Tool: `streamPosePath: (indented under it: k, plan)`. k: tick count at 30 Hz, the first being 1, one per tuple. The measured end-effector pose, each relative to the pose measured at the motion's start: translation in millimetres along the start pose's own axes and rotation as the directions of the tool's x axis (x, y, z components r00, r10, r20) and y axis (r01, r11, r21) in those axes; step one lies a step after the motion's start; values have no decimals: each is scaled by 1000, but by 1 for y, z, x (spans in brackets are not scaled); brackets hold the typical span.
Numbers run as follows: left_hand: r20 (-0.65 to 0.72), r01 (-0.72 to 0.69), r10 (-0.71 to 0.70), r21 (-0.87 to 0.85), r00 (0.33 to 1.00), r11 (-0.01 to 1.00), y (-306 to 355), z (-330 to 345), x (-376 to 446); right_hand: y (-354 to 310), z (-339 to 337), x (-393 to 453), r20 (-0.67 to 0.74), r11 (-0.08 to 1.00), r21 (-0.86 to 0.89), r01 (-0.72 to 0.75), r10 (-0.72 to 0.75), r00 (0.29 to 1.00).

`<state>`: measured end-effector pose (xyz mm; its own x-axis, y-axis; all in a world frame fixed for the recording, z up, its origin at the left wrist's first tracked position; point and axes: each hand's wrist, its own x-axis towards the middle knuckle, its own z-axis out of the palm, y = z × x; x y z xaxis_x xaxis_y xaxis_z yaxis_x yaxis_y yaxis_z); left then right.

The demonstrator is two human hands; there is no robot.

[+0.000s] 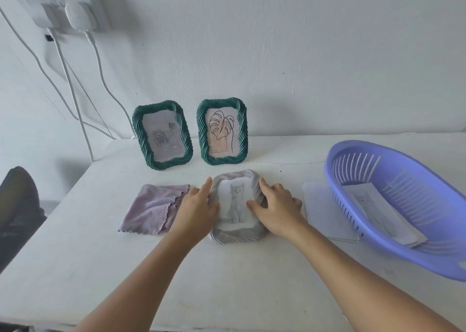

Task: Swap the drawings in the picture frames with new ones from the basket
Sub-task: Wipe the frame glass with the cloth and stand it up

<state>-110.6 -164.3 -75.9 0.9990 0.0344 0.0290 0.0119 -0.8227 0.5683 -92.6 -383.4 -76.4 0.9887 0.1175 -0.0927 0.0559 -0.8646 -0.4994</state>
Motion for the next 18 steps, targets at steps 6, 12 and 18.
streamPosePath:
  k: [6,12,18]
  plan:
    - [-34,46,-55,-232,998,972,0,-2,-1,-9,-8,-4,-79,828,557,67,-27,997]
    - [125,110,-39,-630,991,769,6,-19,10,-17,-11,-7,-166,672,728,133,-14,986]
    - [167,81,92,-803,982,591,12,-31,12,-14,-17,-3,-165,611,775,162,-52,985]
